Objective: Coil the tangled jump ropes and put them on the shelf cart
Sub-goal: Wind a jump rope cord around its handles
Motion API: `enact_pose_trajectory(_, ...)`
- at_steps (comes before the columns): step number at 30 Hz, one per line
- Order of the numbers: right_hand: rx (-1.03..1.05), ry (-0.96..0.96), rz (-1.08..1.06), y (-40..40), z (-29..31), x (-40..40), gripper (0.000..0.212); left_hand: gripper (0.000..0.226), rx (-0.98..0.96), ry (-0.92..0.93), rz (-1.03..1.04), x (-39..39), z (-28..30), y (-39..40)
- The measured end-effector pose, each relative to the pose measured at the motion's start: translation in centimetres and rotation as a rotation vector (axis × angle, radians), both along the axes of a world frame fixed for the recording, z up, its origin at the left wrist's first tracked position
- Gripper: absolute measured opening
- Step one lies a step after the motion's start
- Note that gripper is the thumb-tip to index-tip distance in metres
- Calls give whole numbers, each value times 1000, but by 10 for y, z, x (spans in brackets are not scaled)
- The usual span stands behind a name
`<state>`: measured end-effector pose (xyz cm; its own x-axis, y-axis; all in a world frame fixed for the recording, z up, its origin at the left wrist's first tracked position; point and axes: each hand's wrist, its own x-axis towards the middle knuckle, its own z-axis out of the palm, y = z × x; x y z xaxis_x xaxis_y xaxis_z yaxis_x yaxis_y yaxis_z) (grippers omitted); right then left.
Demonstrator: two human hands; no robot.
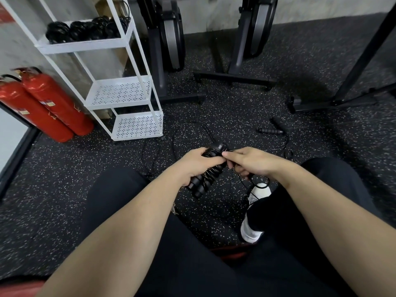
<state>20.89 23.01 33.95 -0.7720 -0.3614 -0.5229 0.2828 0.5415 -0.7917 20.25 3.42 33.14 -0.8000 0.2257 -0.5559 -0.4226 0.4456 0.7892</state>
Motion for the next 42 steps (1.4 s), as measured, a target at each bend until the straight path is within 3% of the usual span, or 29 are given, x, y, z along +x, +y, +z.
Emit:
enact_pose_trajectory(9,-172,-17,-62,6,8,-2,45,49,167,-183,37,-1,3,-3)
enact_pose_trajectory(15,-93,80,-97,9,11,0,52,68,178,-213,98,1,13,3)
enact_pose_trajectory(20,-184,56,-82,11,8,1,42,58,248,-238,153,2,15,4)
enact_pose_trajectory(23,-69,103,-92,12,8,4,47,55,258,-236,200,1,14,3)
enact_pose_trajectory(27,189,188,-180,18,3,2,49,50,212,-92,393,-6,8,-4)
enact_pose_trajectory(31,205,211,-391,21,0,-4,37,32,111,95,453,-5,5,-10)
enact_pose_trajectory(34,47,97,-396,18,3,-3,38,27,-1,268,388,-3,6,-10)
enact_pose_trajectory(37,23,-70,-290,10,2,4,49,23,-96,394,303,-1,6,-9)
enact_pose_trajectory(42,37,-202,-388,2,-2,5,62,27,-122,473,47,4,11,-2)
